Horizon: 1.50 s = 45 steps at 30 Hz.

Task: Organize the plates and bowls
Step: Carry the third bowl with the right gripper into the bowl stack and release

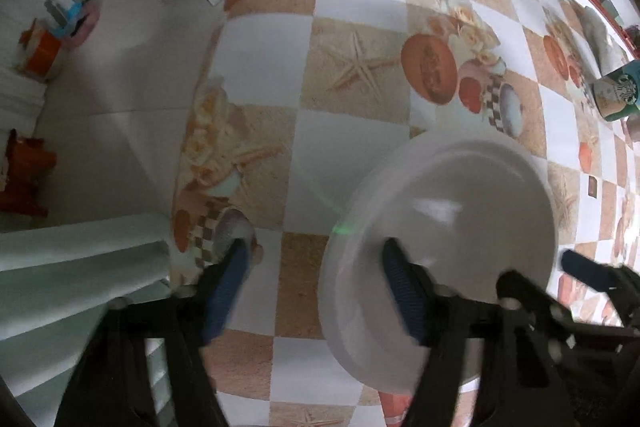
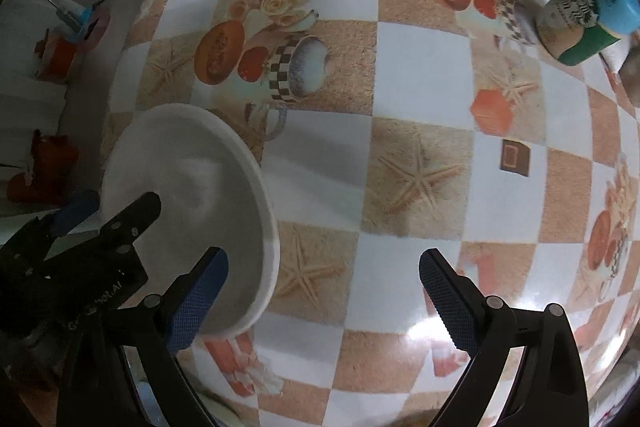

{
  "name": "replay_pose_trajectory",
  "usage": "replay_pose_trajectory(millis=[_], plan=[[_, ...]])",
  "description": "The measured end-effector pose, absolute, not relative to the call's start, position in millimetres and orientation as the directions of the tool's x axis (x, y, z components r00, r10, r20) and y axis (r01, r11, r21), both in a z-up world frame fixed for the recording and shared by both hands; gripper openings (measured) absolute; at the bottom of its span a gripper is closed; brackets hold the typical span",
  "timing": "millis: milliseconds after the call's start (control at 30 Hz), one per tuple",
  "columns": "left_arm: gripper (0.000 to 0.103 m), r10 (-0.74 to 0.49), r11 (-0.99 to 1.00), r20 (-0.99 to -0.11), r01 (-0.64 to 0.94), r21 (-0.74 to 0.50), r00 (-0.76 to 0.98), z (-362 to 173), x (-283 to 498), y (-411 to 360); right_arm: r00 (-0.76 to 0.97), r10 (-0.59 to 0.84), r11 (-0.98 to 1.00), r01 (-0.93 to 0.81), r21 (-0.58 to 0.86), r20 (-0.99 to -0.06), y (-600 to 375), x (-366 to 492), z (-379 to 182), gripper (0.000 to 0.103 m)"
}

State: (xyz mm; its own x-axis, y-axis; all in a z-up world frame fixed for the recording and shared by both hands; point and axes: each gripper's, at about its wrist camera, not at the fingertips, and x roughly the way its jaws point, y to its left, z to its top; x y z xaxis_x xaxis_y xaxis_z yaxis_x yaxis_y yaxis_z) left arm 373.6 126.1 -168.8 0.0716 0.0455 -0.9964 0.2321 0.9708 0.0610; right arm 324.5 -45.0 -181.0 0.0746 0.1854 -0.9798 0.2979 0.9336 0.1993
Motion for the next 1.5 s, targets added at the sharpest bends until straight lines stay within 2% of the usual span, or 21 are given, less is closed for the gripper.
replay_pose_trajectory(millis=[33,67,133,200,267,333,800,1033,1267,1500], plan=[[0.051,0.032,0.970,-0.997,0.237,0.047,0.066,-169.5,373.0,125.1,0.076,0.192,0.930,0.303,0.206,-0.978,-43.4,323.8,-183.4,0.089],[0.047,0.023,0.969,-0.998,0.243,0.039,0.065,-169.3,371.8,123.1,0.075,0.203,0.926,0.308,0.216,-0.976,-43.2,322.4,-186.0,0.069],[0.030,0.011,0.965,-0.998,0.260,0.028,0.064,-168.4,370.7,117.0,0.094,0.226,0.917,0.314,0.244,-0.970,-43.3,319.7,-186.1,0.064],[0.030,0.018,0.962,-0.998,0.272,0.035,0.064,-169.1,367.5,106.2,0.114,0.272,0.909,0.295,0.294,-0.955,-40.2,318.6,-184.6,0.037],[0.029,0.002,0.963,-0.999,0.270,0.013,0.040,-172.3,360.8,98.9,0.096,0.321,0.898,0.286,0.335,-0.942,-38.2,318.1,-186.2,0.024],[0.029,0.006,0.960,-0.999,0.278,0.016,0.037,-172.7,353.9,92.3,0.083,0.317,0.902,0.280,0.328,-0.945,-38.0,315.2,-187.1,0.016],[0.029,0.008,0.898,-0.999,0.439,-0.011,-0.041,-179.8,229.8,10.5,-0.036,0.307,0.905,0.322,0.279,-0.951,-91.8,209.9,-187.5,0.017],[0.030,0.026,0.897,-0.999,0.442,0.002,-0.047,-179.6,196.8,-2.6,-0.059,0.321,0.893,0.350,0.281,-0.945,-109.8,168.9,-194.0,0.017],[0.030,0.002,0.906,-1.000,0.423,0.014,0.028,-134.5,168.7,2.1,0.005,0.343,0.882,0.341,0.324,-0.939,-123.2,138.0,-167.9,0.017],[0.030,-0.027,0.858,-0.999,0.513,-0.002,0.041,-94.3,123.5,-9.2,0.049,0.343,0.873,0.353,0.337,-0.938,-138.9,95.4,-143.7,0.021]])
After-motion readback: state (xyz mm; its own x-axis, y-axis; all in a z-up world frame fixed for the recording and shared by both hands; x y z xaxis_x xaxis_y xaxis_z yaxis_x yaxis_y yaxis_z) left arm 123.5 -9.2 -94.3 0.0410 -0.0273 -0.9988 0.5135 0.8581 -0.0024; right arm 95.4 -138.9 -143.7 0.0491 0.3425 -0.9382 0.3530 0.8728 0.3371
